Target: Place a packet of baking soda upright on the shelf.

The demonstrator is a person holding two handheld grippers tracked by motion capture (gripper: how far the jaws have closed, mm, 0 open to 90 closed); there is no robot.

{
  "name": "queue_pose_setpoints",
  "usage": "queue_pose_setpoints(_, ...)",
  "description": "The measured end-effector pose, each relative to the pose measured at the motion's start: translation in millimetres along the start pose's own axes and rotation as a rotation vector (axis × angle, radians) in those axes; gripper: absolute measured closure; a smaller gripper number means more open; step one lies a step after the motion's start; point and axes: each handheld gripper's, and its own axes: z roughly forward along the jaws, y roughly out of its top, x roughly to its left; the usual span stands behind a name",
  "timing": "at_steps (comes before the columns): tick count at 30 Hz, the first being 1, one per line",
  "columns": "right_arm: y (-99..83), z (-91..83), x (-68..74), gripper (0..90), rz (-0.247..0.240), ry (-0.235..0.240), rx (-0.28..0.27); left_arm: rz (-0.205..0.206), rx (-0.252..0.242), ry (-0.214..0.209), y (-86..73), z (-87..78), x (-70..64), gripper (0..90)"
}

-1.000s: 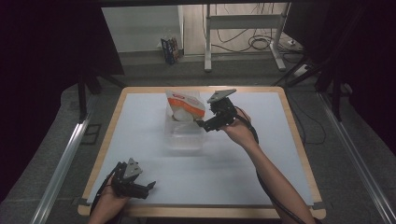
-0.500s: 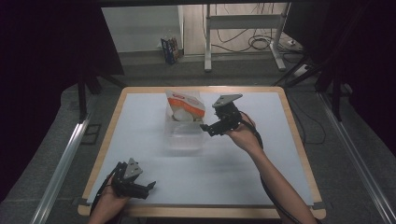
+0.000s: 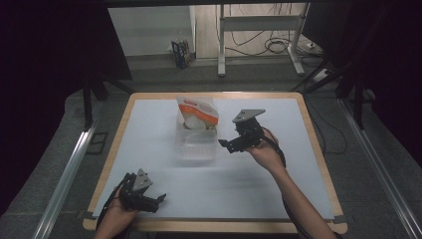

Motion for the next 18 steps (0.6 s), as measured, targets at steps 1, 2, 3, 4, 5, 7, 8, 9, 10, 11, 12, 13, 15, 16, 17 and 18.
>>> queue_pose_setpoints(1,0.0,0.0,0.0,4.9,0.000,0.000,0.000,0.000,0.000,0.000,0.0,0.0,0.0,4.0)
queue_pose_setpoints(2,-3.8,-1.2,0.9,4.9,-0.004,-0.001,0.002,0.002,0.000,0.001,0.1,0.2,-0.3,4.0)
queue_pose_setpoints(3,-4.9,-1.5,1.9,5.0,-0.007,-0.002,0.007,0.002,0.000,0.001,0.1,0.1,-0.3,4.0)
queue_pose_setpoints(4,-4.9,-1.5,1.9,5.0,-0.007,-0.002,0.007,0.002,0.000,0.001,0.1,0.1,-0.3,4.0)
queue_pose_setpoints(5,-5.7,-2.1,2.8,4.9,-0.012,-0.006,0.009,0.003,-0.001,0.001,0.1,0.0,-0.3,4.0)
queue_pose_setpoints(7,-6.9,-3.4,4.8,4.9,-0.012,-0.003,0.004,0.002,-0.002,0.002,-0.1,-0.2,-0.3,4.0)
queue_pose_setpoints(8,-8.3,-4.6,6.6,4.9,-0.016,-0.001,-0.001,0.003,-0.003,0.001,-0.2,-0.3,-0.2,4.0)
queue_pose_setpoints(9,-8.3,-4.6,6.6,4.9,-0.016,-0.001,-0.001,0.003,-0.003,0.001,-0.2,-0.3,-0.2,4.0)
queue_pose_setpoints(10,-9.0,-5.2,7.7,4.9,-0.017,0.001,-0.001,0.003,-0.004,0.000,-0.3,-0.4,-0.1,4.0)
queue_pose_setpoints(11,-9.8,-5.8,8.8,4.9,-0.016,0.001,-0.003,0.003,-0.005,0.000,-0.4,-0.5,-0.1,4.0)
queue_pose_setpoints(12,-11.6,-7.0,10.9,4.9,-0.012,0.003,-0.006,0.002,-0.006,-0.001,-0.5,-0.7,0.1,4.0)
queue_pose_setpoints(13,-12.8,-7.7,11.5,4.9,-0.015,0.003,-0.007,0.002,-0.006,-0.001,-0.5,-0.7,0.1,4.0)
queue_pose_setpoints(15,-15.2,-9.0,13.3,4.9,-0.011,0.005,-0.007,0.001,-0.006,-0.002,-0.5,-0.8,0.3,4.0)
queue_pose_setpoints(16,-16.5,-9.6,14.0,4.9,-0.011,0.006,-0.007,0.001,-0.007,-0.003,-0.6,-0.9,0.3,4.0)
queue_pose_setpoints(17,-16.5,-9.6,14.0,4.9,-0.011,0.006,-0.007,0.001,-0.007,-0.003,-0.6,-0.9,0.3,4.0)
queue_pose_setpoints(18,-19.4,-11.1,15.4,4.9,-0.008,0.007,-0.003,0.001,-0.007,-0.003,-0.6,-0.9,0.3,4.0)
